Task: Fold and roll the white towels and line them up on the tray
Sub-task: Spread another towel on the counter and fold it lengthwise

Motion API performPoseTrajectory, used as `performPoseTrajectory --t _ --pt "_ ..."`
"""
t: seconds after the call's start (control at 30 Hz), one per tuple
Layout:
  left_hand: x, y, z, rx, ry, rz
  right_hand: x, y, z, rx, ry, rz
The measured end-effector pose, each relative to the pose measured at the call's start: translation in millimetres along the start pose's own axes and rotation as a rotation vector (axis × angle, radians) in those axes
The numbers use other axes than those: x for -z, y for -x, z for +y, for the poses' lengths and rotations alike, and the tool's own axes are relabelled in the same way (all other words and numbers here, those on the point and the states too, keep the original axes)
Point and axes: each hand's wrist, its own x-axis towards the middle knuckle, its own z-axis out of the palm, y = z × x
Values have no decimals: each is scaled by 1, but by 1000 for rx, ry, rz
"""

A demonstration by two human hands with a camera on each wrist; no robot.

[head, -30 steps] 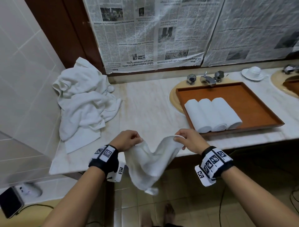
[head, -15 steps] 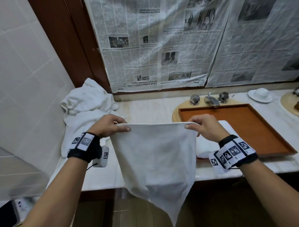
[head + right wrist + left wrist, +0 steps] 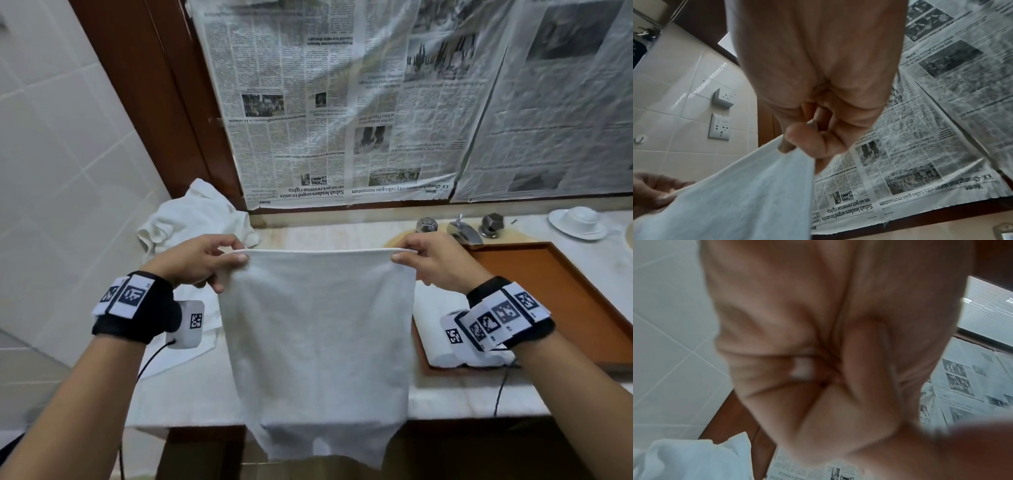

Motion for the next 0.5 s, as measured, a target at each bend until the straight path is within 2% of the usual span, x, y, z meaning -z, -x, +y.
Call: performPoseTrajectory --t 0.07,0.17,0.2,0.27,0.37,0.5 --pt "9 -4 -4 -33 71 84 -2 -13 -3 -11 -50 34" --pt "24 -23 -8 -159 174 312 0 -42 -9 8 -103 145" --pt "28 -31 -11 -188 222 334 1 -53 -10 -2 -117 160" --pt "35 -52 -21 -200 214 285 0 -75 -10 -55 -127 147" --pt "38 -84 -48 -162 13 209 -16 -102 -1 -163 -143 125" --pt "38 -131 -83 -144 -70 309 -43 -137 27 -293 -204 160"
